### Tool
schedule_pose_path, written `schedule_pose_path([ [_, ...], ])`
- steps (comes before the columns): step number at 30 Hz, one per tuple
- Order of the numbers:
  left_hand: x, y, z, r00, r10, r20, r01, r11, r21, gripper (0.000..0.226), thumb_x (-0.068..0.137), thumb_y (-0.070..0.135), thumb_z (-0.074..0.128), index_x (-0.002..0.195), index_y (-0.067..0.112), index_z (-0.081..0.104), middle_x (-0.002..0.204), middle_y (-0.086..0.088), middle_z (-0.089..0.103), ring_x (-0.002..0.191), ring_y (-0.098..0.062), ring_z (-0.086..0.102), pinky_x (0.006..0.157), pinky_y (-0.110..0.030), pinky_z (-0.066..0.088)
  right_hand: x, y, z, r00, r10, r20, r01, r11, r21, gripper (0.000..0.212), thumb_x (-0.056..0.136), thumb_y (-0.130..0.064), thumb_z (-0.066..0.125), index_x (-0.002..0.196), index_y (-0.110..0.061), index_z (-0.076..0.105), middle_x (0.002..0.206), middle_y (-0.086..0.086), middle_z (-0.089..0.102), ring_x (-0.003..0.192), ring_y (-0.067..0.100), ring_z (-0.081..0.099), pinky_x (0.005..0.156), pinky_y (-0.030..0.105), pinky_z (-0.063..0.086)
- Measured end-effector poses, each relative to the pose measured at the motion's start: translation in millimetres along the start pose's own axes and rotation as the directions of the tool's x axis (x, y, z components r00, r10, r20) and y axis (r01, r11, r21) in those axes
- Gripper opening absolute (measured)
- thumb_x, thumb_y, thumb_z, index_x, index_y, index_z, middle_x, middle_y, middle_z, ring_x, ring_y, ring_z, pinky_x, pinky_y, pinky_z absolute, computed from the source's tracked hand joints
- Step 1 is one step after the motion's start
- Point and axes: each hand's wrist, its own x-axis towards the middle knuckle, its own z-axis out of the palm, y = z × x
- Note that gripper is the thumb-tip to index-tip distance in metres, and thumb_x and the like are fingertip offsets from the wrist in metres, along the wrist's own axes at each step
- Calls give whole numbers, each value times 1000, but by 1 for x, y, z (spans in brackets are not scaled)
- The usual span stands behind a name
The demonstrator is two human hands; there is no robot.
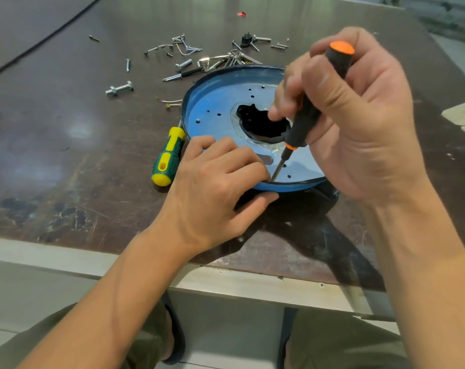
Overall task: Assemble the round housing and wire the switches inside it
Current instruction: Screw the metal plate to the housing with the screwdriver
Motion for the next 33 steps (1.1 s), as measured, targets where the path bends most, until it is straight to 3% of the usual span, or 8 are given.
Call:
schedule_pose_path([
  [5, 1, 0, 1, 1000, -4, -1, 4, 1000, 10, 27, 90, 41, 66, 86, 14, 71, 92, 3, 69, 82, -23, 59, 78, -42, 39, 2, -1, 3, 997, 67, 42, -70, 995, 78, 28, 106, -27, 33, 107, -5, 50, 80, 10, 50, 67, 21, 45, 66, 36, 36],
  [8, 0, 0, 1, 1000, 0, -1, 0, 1000, 6, 26, 89, 40, 67, 87, 15, 71, 93, 3, 69, 83, -22, 59, 79, -41, 39, -1, -1, -1, 997, 79, 18, -81, 993, 84, 34, 107, -16, 25, 110, -1, 55, 90, 10, 54, 79, 20, 52, 75, 34, 43],
  [13, 0, -1, 1, 1000, 4, -3, -4, 1000, 7, 27, 90, 40, 67, 87, 13, 71, 93, 2, 70, 83, -24, 60, 78, -43, 40, -1, 2, 5, 1000, -18, 15, 18, 1000, -22, 8, 95, 2, 53, 98, -4, 49, 81, 13, 56, 68, 25, 57, 69, 37, 48],
  [21, 0, 0, 1, 1000, 5, -6, -5, 1000, 14, 26, 90, 40, 66, 86, 14, 71, 92, 3, 69, 83, -23, 59, 78, -41, 40, 0, -3, -1, 996, 71, 45, -76, 989, 129, 31, 105, -14, 26, 115, 0, 52, 89, 12, 52, 78, 20, 47, 73, 35, 38],
  [25, 0, -1, 2, 1000, 9, -15, -9, 1000, 8, 27, 90, 40, 67, 88, 13, 72, 92, 2, 70, 82, -23, 60, 78, -42, 40, -3, -2, 4, 999, 25, 30, -26, 999, 27, 7, 96, 1, 48, 102, -3, 50, 87, 11, 59, 81, 26, 58, 76, 38, 46],
  [28, -1, -2, 3, 1000, 17, -13, -17, 1000, 1, 28, 90, 40, 67, 89, 13, 72, 92, 2, 70, 81, -25, 60, 77, -44, 40, -2, -2, 11, 1000, -15, -22, 13, 997, -82, 17, 91, 2, 61, 97, -7, 48, 78, 8, 59, 73, 27, 63, 71, 39, 48],
  [31, -1, -3, 3, 1000, 17, -15, -17, 1000, 4, 27, 90, 40, 67, 90, 13, 73, 92, 2, 70, 81, -24, 60, 77, -44, 40, -2, -1, 18, 1000, -3, 24, 5, 996, -91, 2, 98, -8, 54, 98, -7, 53, 78, 7, 56, 71, 25, 51, 64, 38, 40],
  [33, 0, -2, 2, 1000, 9, -14, -9, 1000, -3, 27, 90, 40, 67, 89, 14, 73, 92, 2, 70, 82, -23, 60, 78, -44, 40, -2, 0, 16, 1000, 26, -3, -26, 999, -23, 20, 105, -13, 40, 104, -5, 58, 83, 7, 57, 76, 23, 50, 67, 35, 40],
])
